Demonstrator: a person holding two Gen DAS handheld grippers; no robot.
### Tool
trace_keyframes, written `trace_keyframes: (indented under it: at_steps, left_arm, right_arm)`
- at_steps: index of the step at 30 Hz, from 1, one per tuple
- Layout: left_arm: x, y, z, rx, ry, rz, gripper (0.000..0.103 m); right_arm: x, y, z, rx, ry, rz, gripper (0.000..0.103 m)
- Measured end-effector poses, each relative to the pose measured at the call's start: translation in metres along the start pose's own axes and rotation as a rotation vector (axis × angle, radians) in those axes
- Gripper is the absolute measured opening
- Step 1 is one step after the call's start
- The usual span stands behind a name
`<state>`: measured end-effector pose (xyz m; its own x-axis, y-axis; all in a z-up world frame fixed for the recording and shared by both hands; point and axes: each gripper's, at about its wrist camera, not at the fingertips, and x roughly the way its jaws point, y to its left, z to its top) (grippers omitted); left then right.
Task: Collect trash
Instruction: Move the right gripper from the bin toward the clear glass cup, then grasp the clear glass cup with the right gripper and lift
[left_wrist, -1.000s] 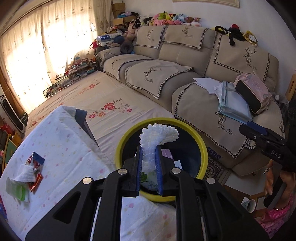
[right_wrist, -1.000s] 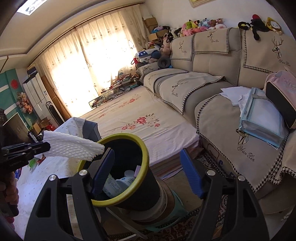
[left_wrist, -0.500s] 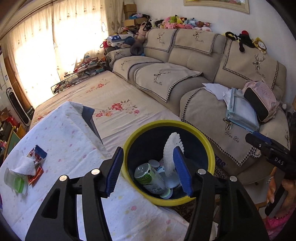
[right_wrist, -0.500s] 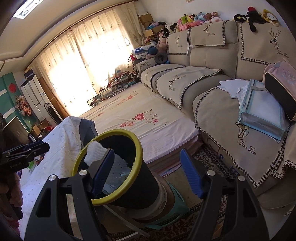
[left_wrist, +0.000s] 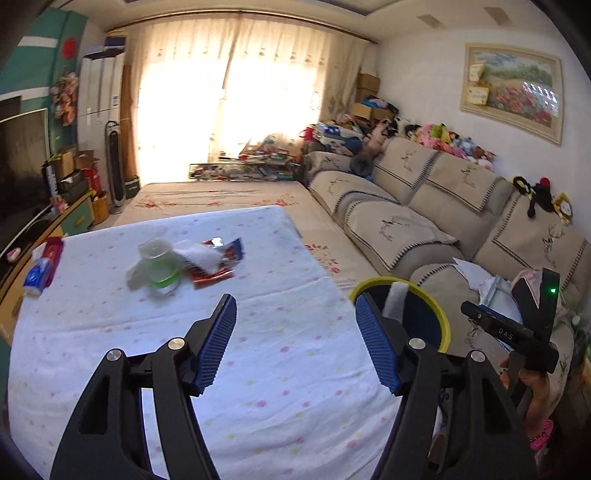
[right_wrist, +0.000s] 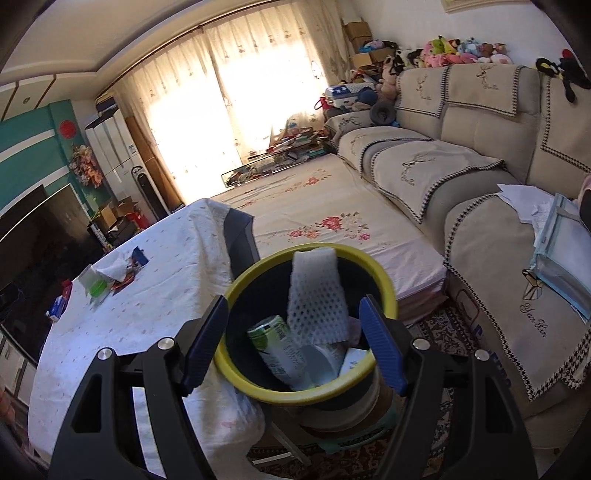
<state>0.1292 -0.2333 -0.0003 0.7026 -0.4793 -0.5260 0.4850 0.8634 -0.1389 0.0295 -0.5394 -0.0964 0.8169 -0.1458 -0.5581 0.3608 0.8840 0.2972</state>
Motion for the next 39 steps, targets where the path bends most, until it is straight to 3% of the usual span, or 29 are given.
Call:
trace_keyframes:
  at_steps: [8,11,15,22,24,26,33,39]
  left_arm:
    - [-0.078,0.112,-0.053,-0.179,-0.036,0.254,0.074]
    - [-0.098,0.145,-0.071,-0.241,-0.044,0.307,0.075]
    - [-0.115,0.172,-0.089,-0.300,-0.054,0.329,0.075]
    - [-0.123,0.187,-0.105,-0.309,-0.053,0.354,0.076]
    - [-0.123,0.188,-0.106,-0.311,-0.050,0.360,0.076]
    - [-0.123,0.192,-0.109,-0.320,-0.044,0.362,0.076]
    - [-0.111,0.207,-0.113,-0.359,-0.017,0.365,0.076]
    - [-0.094,0.210,-0.115,-0.364,0.020,0.344,0.076]
  right_arm:
    - [0.026,0.101,0.005,-0.171,0.057,0.169,0.070]
    - [0.034,0.146,0.008,-0.246,0.074,0.238,0.070]
    - [0.043,0.214,0.010,-0.380,0.081,0.314,0.070]
    - [0.066,0.313,0.005,-0.603,0.064,0.405,0.070]
    - [0.083,0.333,0.005,-0.643,0.058,0.397,0.076]
    - [0.104,0.347,0.008,-0.658,0.051,0.385,0.081]
    - [0.178,0.371,0.013,-0.676,0.132,0.358,0.081]
    - [0.202,0.383,0.012,-0.683,0.169,0.389,0.081]
